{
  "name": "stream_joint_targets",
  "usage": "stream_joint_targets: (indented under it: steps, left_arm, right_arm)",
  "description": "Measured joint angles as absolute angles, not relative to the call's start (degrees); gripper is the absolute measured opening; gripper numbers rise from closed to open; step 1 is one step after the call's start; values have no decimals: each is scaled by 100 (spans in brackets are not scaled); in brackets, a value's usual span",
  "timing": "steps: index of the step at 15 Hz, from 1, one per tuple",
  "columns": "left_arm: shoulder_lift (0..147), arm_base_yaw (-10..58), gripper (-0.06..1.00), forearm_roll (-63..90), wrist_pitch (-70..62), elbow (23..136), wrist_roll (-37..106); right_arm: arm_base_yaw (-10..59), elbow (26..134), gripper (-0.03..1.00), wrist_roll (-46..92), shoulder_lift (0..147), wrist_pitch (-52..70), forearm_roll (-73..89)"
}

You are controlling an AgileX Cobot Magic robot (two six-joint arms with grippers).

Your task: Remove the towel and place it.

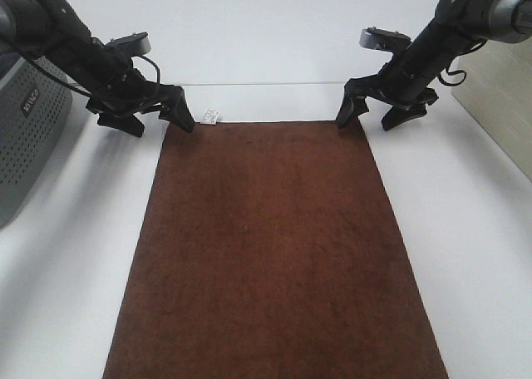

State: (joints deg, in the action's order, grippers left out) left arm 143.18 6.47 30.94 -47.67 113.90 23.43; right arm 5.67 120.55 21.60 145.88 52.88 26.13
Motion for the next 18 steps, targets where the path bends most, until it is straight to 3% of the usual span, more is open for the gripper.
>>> stream_joint_targets:
  steps: [5,10,14,17,18]
  left_arm:
    - [14318,670,98,3088,-4767,11390,2338]
    - [14330,1060,87,3088,-4698,11390,2286]
    - [14387,1197,58,2939,-4406,11390,1896]
    - [14439,1203,19,2779,-4246,11390,1862]
    - [14450,1203,1,2664,-4154,11390,1879]
  right_arm:
    - [567,12135,92,1891,14668,5168,2475]
    - [728,12152,89,1885,14719,5214,2469]
    - [940,12187,63,1874,14771,5225,2458]
    - [928,12187,32,1845,14799,5220,2315]
    - [928,12181,12,1776,14805,5180,2275]
